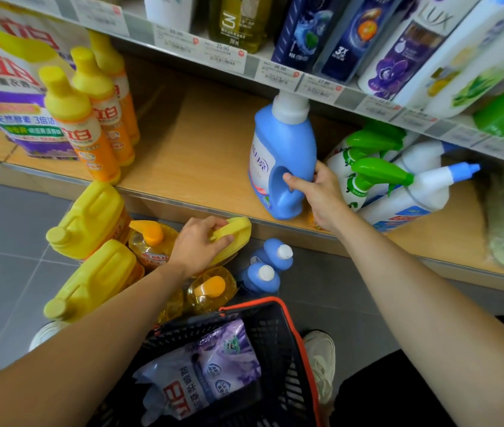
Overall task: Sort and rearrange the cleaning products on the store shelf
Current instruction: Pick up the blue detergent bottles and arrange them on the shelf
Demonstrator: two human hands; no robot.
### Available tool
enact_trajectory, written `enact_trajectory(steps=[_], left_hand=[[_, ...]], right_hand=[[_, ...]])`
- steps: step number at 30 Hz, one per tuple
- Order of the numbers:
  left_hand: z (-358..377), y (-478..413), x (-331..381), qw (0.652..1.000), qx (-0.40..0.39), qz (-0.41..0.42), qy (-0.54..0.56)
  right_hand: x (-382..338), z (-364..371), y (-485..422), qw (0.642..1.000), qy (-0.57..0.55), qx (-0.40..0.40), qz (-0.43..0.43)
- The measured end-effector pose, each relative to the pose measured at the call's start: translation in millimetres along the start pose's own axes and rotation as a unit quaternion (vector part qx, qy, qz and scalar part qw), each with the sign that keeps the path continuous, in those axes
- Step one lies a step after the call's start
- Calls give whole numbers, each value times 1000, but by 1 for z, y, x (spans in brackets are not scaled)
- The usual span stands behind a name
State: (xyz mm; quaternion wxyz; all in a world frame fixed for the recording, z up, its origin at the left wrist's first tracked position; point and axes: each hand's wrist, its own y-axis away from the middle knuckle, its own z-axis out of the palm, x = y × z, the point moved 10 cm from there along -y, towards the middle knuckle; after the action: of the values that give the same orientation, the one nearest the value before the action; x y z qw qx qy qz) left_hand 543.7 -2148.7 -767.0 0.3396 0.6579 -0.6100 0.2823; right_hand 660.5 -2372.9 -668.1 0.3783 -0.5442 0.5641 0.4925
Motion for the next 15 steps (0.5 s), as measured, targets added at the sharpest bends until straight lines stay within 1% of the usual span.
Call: enact_trajectory(steps=[2,5,7,9,11,13,15], left_hand=[[-2,-2,2,1000,-17,-24,0],[-8,-5,9,997,-40,-66,1],[-20,-7,18,996,-37,-78,25],[-43,-10,32,994,-12,-83,66],[-71,-10,51,987,19,-83,134],[-96,-7,76,973,41,-73,214],[-117,-1,101,963,50,-61,259]], right_hand=[[-11,-2,9,999,30,-10,-11],[-31,-8,18,997,72,1,-31],[-46,-8,22,993,105,-5,-45],[-61,-3,27,984,166,-26,-62],[-74,0,35,973,214,-40,-75],[-88,-5,43,966,241,-43,-86],[-101,-13,57,962,253,-42,-91]])
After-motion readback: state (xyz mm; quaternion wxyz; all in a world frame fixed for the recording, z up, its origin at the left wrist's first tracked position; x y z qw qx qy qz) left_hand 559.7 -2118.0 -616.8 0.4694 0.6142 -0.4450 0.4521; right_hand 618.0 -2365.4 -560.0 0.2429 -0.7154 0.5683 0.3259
